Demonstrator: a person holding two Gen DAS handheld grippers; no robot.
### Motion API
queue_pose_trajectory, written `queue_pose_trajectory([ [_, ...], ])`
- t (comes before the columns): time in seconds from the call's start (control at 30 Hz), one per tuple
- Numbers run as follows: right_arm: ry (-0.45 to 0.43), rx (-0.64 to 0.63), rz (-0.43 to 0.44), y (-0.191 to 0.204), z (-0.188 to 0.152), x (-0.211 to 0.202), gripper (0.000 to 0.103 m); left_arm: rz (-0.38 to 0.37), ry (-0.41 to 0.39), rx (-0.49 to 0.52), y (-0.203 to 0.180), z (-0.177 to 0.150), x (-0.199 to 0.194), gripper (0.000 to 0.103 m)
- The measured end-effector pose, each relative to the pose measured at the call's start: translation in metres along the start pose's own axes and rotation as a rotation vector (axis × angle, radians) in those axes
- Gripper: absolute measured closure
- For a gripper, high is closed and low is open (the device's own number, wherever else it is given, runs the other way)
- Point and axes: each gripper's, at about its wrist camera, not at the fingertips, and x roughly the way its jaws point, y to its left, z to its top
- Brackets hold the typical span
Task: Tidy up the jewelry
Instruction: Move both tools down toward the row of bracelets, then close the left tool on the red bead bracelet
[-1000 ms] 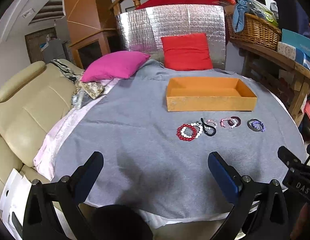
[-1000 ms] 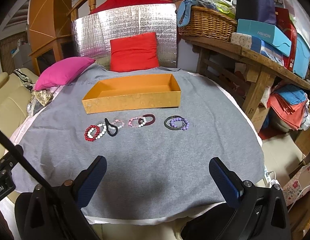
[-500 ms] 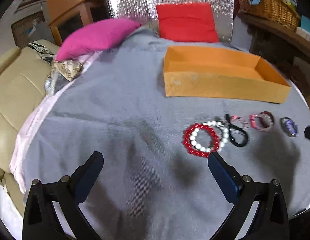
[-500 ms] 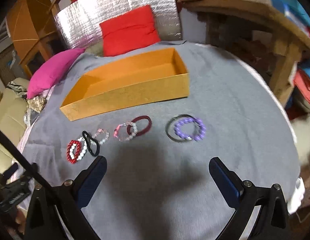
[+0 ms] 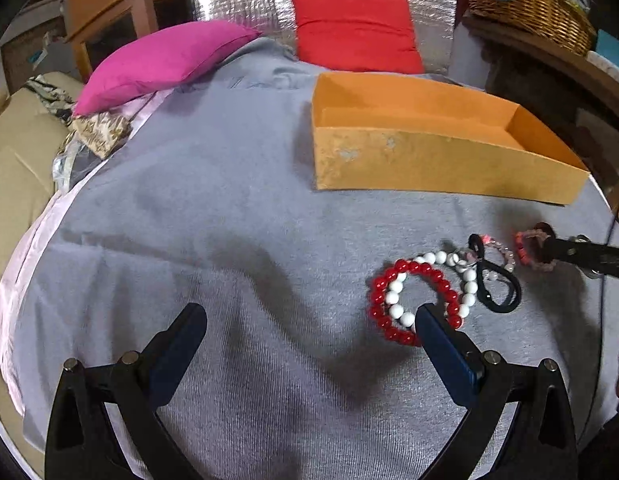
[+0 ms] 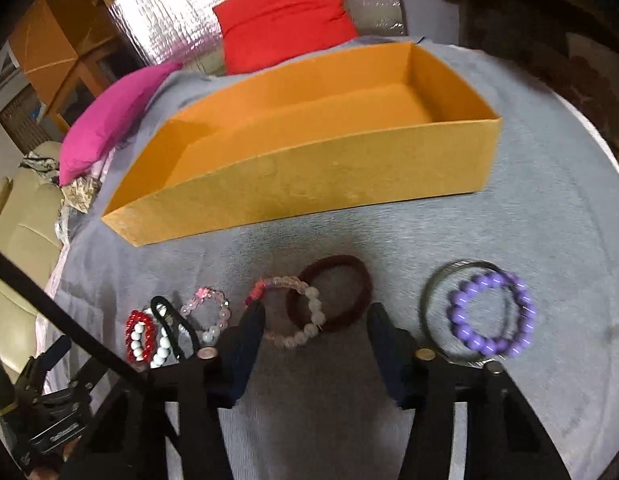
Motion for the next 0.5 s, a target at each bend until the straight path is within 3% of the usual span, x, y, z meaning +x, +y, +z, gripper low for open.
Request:
queue_pose_trajectory([
  [0.03,0.001,-0.008,-0.023,0.001,-0.001,0.004,0.078,-0.013,0.006,0.005,0.000,0.000,0.001,0.000],
  [0.13,-0.019,-0.037,-0.052,0.007,-0.003,0.002,0.092,-0.062,0.030,0.007,0.002,0.000,0.004,0.000],
  [0.37,-0.047,-0.031,-0.022,0.008,-0.009,-0.007,0.095,-0.171,0.068,0.050,-0.021,-0.002,0.010,0.000],
  [0.5,-0.074,-0.020,0.001,0.007,-0.009,-0.017,0.095,-0.184,0.082,0.071,-0.033,-0.001,0.016,0.004],
])
